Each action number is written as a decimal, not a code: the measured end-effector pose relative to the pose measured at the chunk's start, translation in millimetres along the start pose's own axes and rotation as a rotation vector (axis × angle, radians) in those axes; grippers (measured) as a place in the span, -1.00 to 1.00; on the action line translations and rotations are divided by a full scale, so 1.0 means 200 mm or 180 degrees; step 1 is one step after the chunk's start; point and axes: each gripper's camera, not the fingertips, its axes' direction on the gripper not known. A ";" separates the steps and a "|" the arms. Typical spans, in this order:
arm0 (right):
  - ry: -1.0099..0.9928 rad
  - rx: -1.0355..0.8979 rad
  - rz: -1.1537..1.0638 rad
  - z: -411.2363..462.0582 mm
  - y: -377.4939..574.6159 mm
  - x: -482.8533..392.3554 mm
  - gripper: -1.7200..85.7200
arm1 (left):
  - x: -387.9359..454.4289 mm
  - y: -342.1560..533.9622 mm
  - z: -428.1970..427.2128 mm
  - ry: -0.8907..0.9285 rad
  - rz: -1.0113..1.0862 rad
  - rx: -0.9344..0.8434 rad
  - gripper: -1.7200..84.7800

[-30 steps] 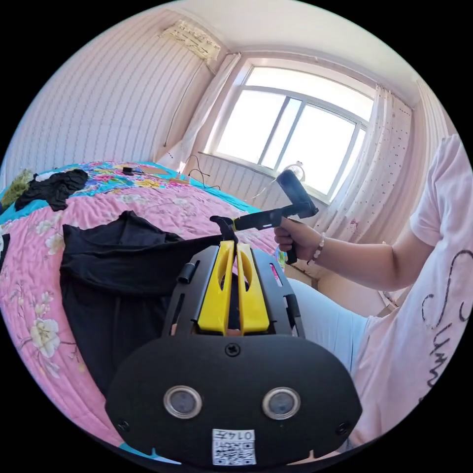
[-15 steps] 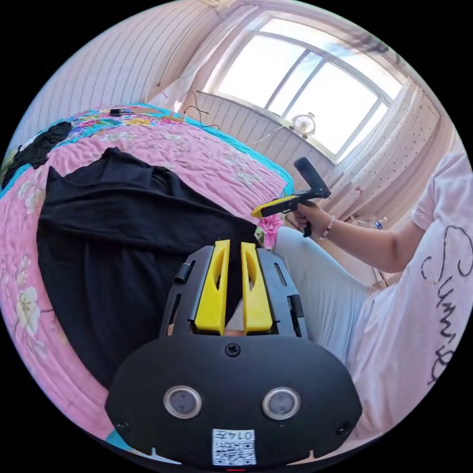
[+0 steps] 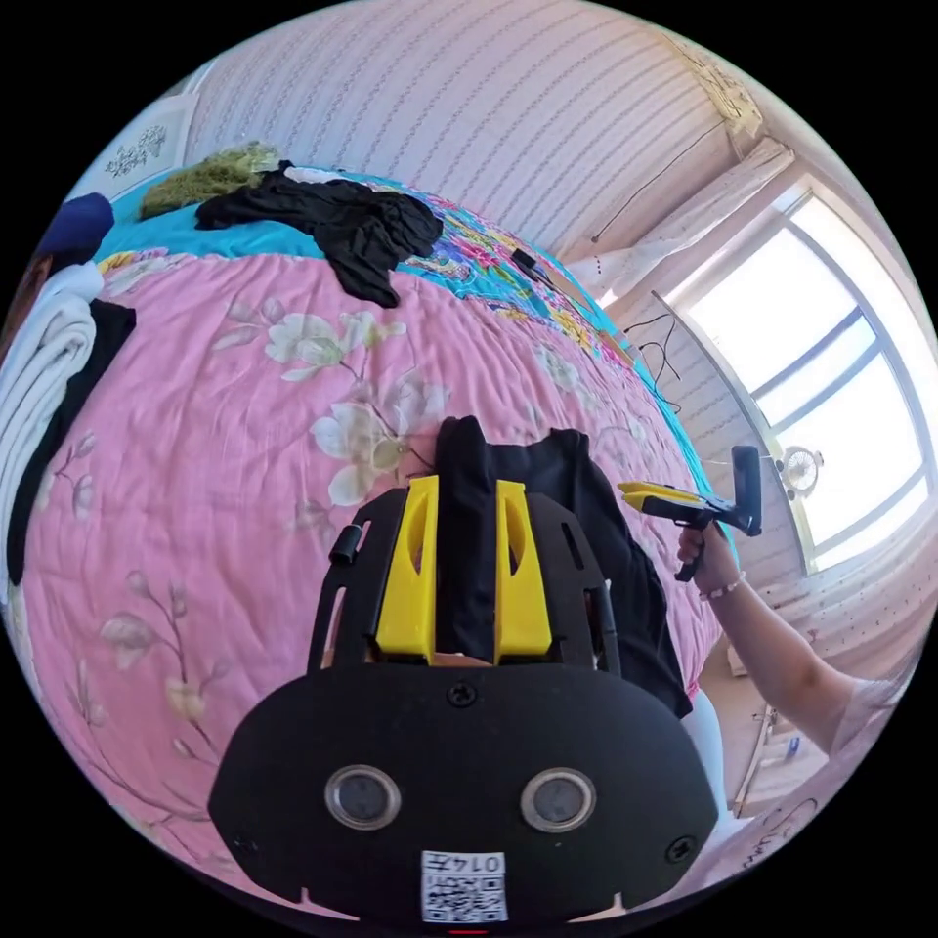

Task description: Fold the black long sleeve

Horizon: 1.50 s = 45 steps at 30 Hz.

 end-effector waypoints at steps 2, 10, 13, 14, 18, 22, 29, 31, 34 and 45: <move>-0.0161 -0.0016 0.0125 0.09 -0.09 0.07 -0.66 | 0.01 -0.06 0.10 -0.0104 0.0080 -0.0166 -0.75; -0.0392 0.0009 0.0012 0.01 -0.15 0.13 -0.91 | 0.07 -0.21 0.06 -0.0264 0.0409 -0.0186 -0.97; -0.0298 0.0197 -0.0053 -0.18 -0.22 0.12 -0.93 | 0.17 -0.30 -0.12 -0.0322 0.0480 0.0296 -0.98; -0.0250 0.0348 -0.0043 -0.27 -0.25 0.11 -0.93 | 0.21 -0.33 -0.19 -0.0333 0.0530 0.0477 -0.98; -0.0439 0.0595 -0.0042 -0.47 -0.32 0.09 -0.93 | 0.32 -0.31 -0.27 -0.0374 0.0758 0.0420 -0.98; -0.0370 0.0508 -0.0381 -0.51 -0.14 -0.05 -0.93 | 0.37 -0.06 -0.35 -0.0334 0.1138 0.0256 -0.98; -0.0732 0.0116 -0.0751 -0.42 0.62 -0.31 -0.93 | 0.42 0.80 -0.44 0.0230 0.1292 -0.0223 -0.97; -0.0660 -0.0116 -0.0743 -0.35 0.79 -0.38 -0.93 | 0.43 0.98 -0.43 0.0163 0.1232 -0.0324 -0.97; -0.0381 -0.0524 -0.0658 -0.20 1.00 -0.47 -0.93 | 0.44 1.21 -0.35 -0.0139 0.1092 -0.0645 -0.95; -0.0033 -0.0351 -0.0659 -0.35 1.00 -0.77 -0.95 | 0.67 1.37 -0.56 -0.0287 0.1139 -0.0409 -0.98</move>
